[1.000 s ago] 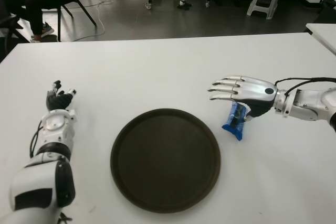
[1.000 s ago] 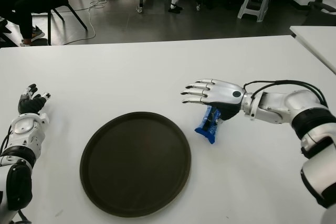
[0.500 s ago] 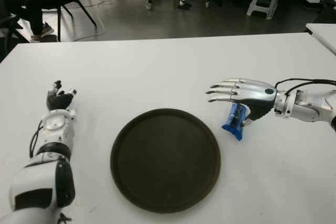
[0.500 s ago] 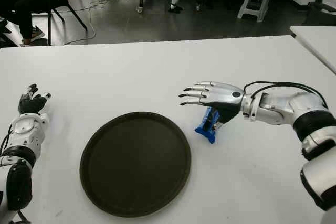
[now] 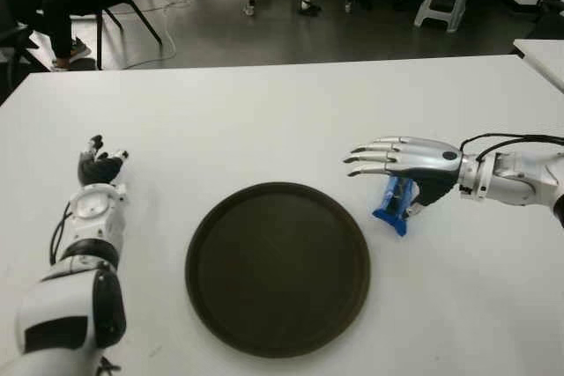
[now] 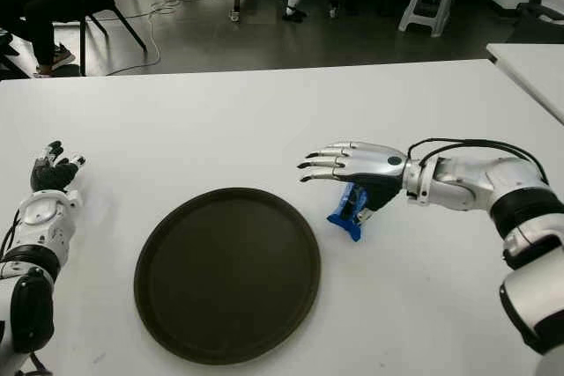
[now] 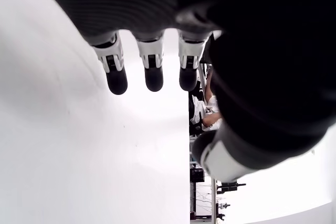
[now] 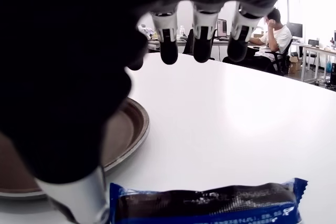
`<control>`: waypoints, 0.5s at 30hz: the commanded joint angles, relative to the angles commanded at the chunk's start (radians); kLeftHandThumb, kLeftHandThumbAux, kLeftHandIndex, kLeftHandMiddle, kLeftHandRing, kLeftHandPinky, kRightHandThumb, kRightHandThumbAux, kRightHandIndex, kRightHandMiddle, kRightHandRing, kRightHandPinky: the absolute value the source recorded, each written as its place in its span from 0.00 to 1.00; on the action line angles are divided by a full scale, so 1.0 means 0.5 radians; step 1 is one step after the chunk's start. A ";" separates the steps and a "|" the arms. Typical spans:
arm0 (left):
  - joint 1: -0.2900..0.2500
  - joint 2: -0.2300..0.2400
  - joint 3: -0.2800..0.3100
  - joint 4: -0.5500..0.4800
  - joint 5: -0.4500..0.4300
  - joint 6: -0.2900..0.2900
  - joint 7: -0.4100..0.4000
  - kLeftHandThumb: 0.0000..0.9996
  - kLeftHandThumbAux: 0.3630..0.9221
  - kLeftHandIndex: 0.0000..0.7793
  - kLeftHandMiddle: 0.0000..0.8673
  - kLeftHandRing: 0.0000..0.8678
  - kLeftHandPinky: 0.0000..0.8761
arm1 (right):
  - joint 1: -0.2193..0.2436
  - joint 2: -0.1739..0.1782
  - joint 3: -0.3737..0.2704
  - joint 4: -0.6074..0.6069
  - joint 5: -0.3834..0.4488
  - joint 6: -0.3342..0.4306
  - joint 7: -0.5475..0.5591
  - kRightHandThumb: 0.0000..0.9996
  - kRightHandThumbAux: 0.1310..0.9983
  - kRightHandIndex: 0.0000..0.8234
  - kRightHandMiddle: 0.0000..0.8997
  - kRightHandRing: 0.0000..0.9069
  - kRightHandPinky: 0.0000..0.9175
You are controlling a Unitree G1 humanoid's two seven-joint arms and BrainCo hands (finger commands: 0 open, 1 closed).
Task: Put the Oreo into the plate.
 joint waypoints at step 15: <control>-0.001 0.011 -0.002 0.005 0.005 0.019 -0.005 0.00 0.81 0.00 0.01 0.02 0.06 | 0.021 0.031 -0.023 0.150 0.012 -0.040 0.032 0.00 0.83 0.00 0.00 0.00 0.00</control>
